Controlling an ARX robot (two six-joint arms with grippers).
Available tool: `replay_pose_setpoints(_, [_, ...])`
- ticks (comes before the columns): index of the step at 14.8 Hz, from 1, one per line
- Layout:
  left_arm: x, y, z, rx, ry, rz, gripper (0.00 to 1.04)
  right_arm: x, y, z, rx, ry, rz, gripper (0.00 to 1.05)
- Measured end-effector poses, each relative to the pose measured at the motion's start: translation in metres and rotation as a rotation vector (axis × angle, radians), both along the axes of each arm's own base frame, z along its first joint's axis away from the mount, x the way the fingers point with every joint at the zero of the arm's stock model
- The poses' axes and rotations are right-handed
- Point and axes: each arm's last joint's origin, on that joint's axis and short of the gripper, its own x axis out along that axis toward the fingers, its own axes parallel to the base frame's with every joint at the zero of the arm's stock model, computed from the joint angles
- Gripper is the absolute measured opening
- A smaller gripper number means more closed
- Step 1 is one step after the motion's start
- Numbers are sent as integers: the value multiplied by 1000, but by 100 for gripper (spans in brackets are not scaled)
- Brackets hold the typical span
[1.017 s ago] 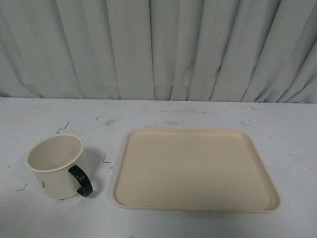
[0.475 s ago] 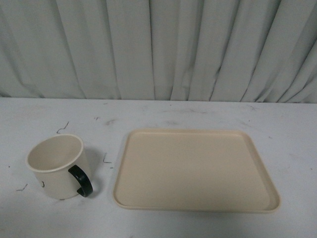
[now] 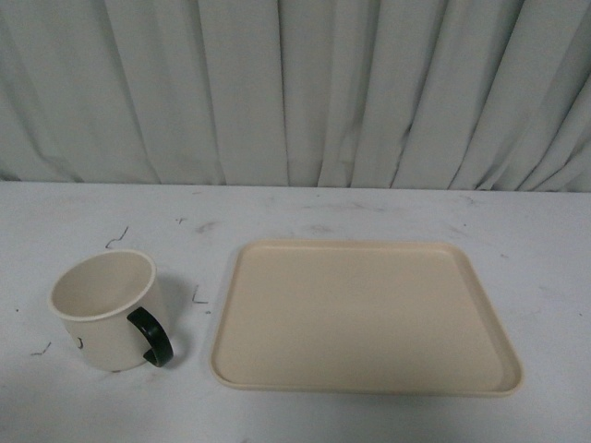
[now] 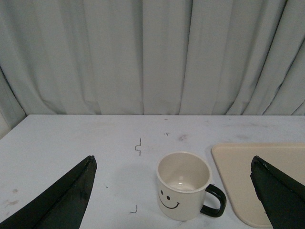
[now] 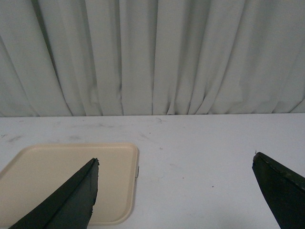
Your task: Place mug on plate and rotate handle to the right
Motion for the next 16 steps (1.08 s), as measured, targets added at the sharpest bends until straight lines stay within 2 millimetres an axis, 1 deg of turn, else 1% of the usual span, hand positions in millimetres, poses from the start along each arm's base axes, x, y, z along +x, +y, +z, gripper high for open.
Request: replay_pose_setpoints(16, [0, 0, 0, 0, 0, 0, 98, 0, 0, 0, 0, 0, 0, 98])
